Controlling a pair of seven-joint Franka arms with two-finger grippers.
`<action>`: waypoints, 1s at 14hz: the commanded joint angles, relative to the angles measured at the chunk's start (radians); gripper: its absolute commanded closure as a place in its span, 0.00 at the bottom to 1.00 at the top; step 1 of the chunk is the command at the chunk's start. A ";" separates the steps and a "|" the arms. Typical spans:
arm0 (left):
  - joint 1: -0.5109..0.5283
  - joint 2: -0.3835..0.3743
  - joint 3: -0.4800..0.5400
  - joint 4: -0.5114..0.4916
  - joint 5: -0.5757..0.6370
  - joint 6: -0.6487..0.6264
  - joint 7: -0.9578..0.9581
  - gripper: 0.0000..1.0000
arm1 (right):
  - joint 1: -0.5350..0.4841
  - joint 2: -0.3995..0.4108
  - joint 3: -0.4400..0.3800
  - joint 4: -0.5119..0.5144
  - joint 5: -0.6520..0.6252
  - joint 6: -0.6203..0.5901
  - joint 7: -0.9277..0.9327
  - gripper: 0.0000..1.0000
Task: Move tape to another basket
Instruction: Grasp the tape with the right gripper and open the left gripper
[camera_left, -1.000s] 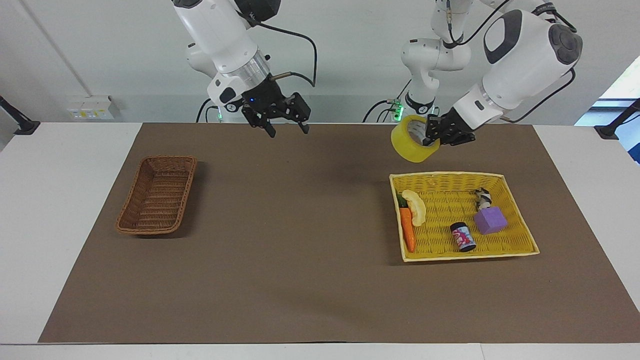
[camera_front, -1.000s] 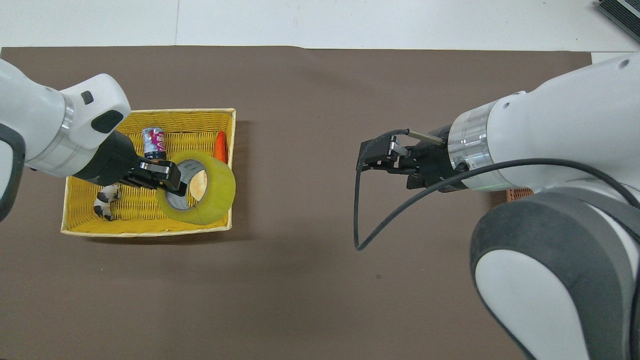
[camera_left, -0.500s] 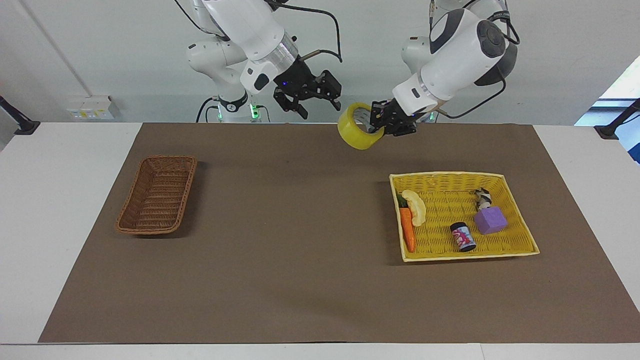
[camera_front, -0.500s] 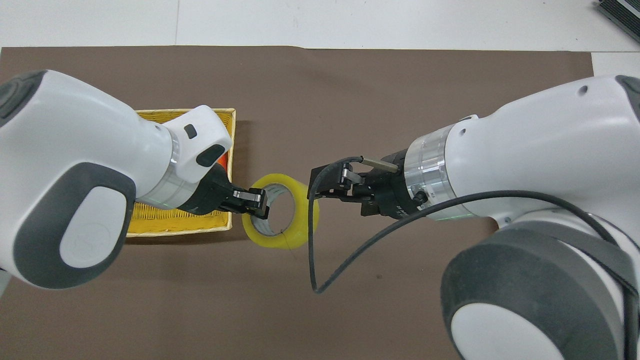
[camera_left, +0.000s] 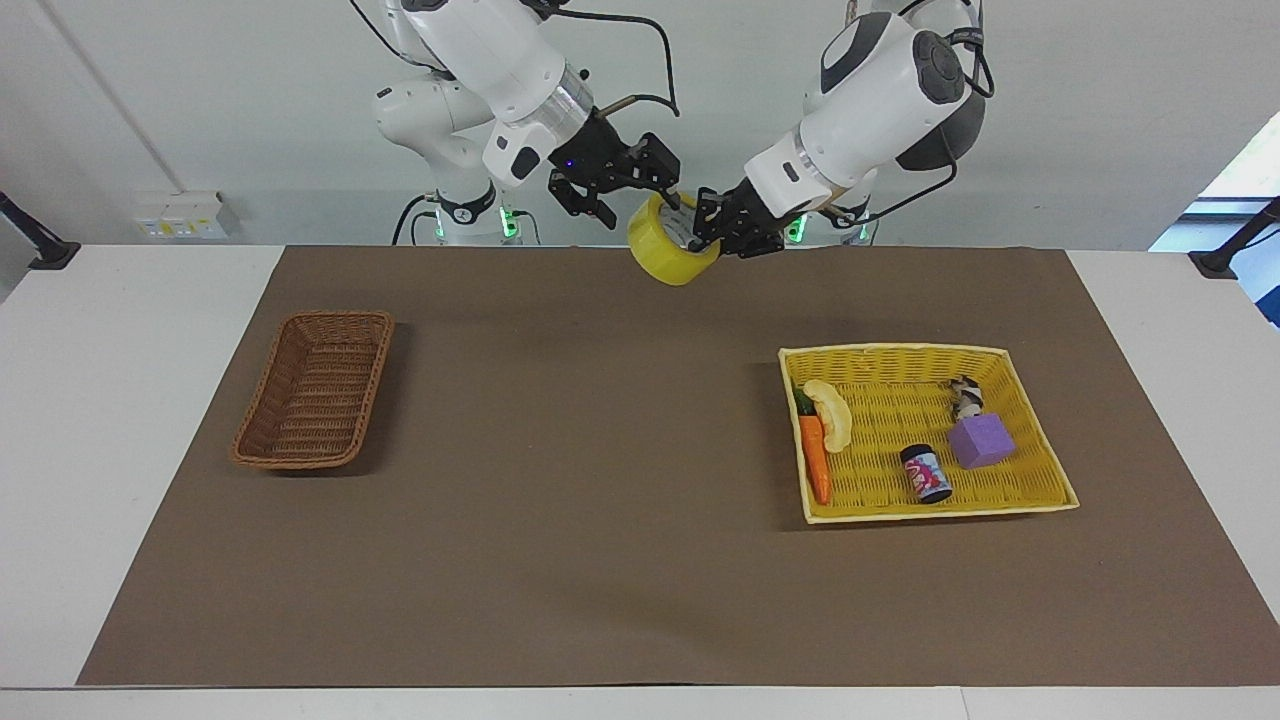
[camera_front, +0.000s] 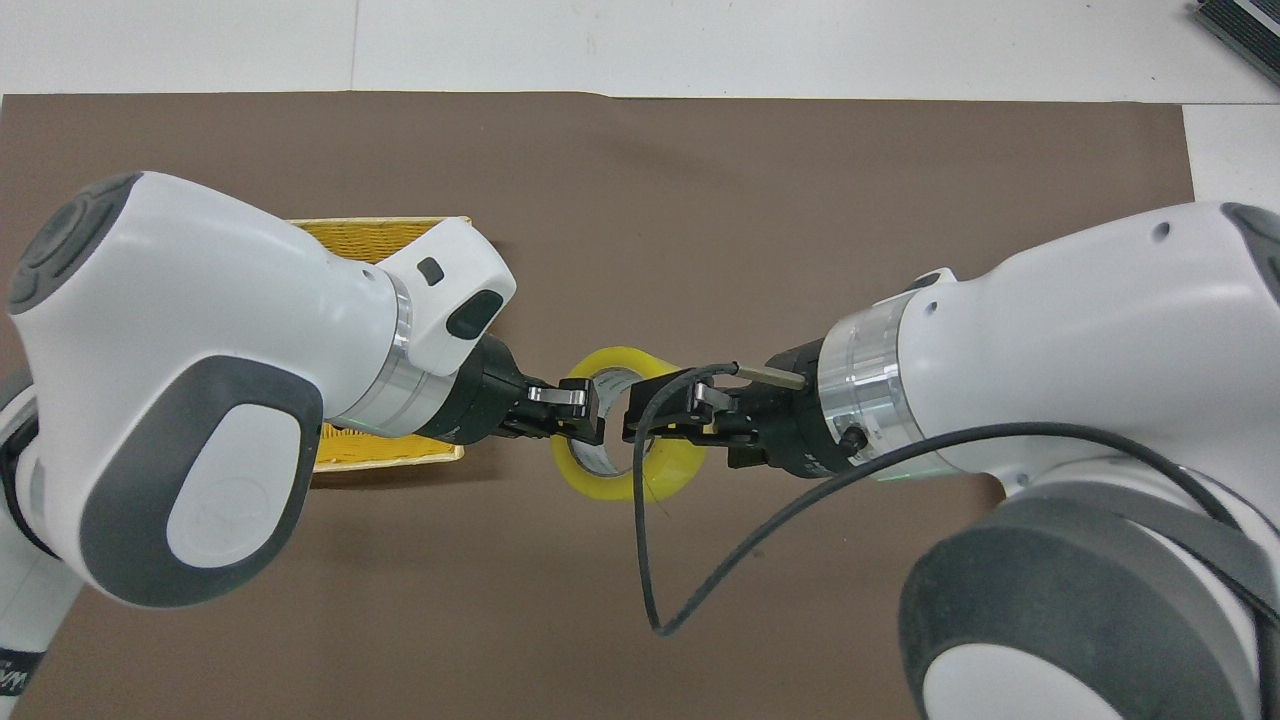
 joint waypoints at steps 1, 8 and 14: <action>-0.003 -0.022 0.011 -0.017 -0.056 0.019 -0.018 1.00 | -0.004 -0.049 -0.001 -0.068 0.038 0.006 -0.034 0.00; 0.008 -0.028 0.011 -0.019 -0.114 0.013 -0.020 1.00 | -0.004 -0.062 -0.001 -0.085 0.038 0.009 -0.022 0.59; 0.004 -0.035 0.012 -0.016 -0.119 0.007 -0.034 1.00 | -0.004 -0.052 -0.001 -0.071 0.035 0.020 0.061 1.00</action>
